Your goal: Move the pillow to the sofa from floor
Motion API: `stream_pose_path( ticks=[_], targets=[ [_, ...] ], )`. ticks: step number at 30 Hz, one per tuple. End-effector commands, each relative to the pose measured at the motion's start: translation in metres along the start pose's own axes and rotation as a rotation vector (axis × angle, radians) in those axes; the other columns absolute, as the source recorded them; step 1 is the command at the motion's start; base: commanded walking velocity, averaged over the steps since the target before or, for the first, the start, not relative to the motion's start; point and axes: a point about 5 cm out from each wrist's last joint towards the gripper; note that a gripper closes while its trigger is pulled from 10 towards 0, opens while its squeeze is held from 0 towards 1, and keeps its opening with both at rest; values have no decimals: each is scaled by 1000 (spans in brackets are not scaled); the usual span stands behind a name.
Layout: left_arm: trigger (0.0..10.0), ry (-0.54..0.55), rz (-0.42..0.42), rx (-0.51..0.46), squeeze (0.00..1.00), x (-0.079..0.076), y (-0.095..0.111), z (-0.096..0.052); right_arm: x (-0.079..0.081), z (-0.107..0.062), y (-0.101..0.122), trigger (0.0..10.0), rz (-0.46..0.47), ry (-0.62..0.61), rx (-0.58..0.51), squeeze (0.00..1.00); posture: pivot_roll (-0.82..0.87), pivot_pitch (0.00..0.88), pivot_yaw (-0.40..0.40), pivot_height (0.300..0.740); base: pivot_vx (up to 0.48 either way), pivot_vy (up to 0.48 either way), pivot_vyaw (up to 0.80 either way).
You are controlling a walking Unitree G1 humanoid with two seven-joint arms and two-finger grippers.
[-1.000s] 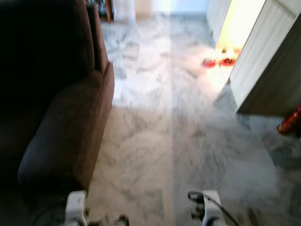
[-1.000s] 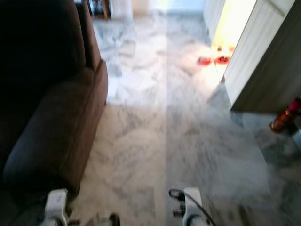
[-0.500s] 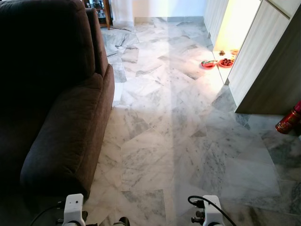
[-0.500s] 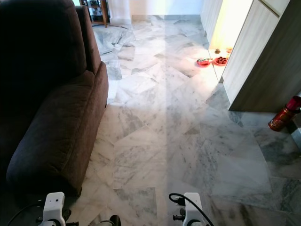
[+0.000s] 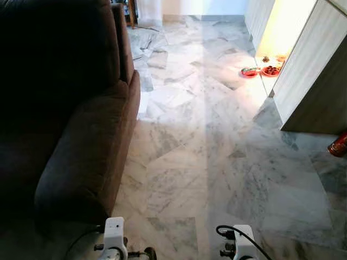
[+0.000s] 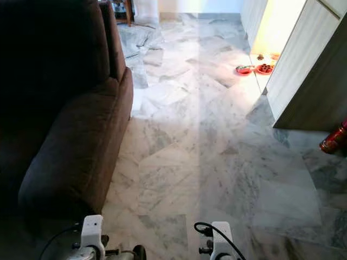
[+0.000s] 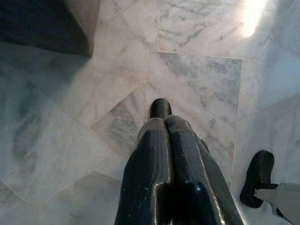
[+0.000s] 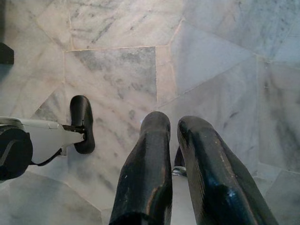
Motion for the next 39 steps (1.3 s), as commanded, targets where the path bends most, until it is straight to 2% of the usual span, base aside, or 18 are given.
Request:
stream_pose_path(
  ticks=[1,3,8,10,12,17,23,29,31,36,39],
  targets=[
    [10000,5,7,18,0,-6,-4,-1,1,-1,-6,10000,14,-3,18,0,49,131,9,740,0,266,0],
    [10000,-2,9,11,0,-16,-3,-1,5,0,-3,10000,12,1,13,0,48,132,10,740,0,268,0],
    [10000,-6,12,7,0,-25,-1,-1,11,2,1,10000,7,7,9,0,48,132,10,740,0,276,0],
    [10000,-2,12,8,0,-21,-1,-1,12,2,1,10000,4,8,8,0,48,134,10,740,0,330,0],
    [10000,8,10,10,0,-11,-2,0,13,2,2,10000,-1,10,8,0,49,133,10,740,0,326,0],
    [10000,13,9,11,0,-7,-2,0,12,2,1,10000,-4,7,12,0,49,133,11,740,0,329,0],
    [10000,15,9,11,0,-5,-2,0,-5,-1,-3,10000,1,-10,18,0,48,133,11,740,0,329,0],
    [10000,17,7,12,0,-1,-2,0,-14,-3,-6,10000,6,-18,20,0,48,133,11,740,0,330,0],
    [10000,17,7,12,0,0,-2,0,-14,-3,-7,10000,6,-18,21,0,48,134,10,740,0,330,0],
    [10000,19,6,13,0,2,-2,0,5,1,2,10000,12,0,9,0,49,132,11,740,0,453,0],
    [10000,19,6,13,0,1,-2,0,8,2,4,10000,14,3,7,0,49,132,11,740,0,480,0]
  ],
)
Point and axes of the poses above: a point about 5 cm out from each wrist's last joint towards the gripper, its own z axis pointing out of the wrist towards the gripper, its own y axis along the axis of the wrist's last joint, x = y × z, and after that the axes turned 1 degree about z, right-handed
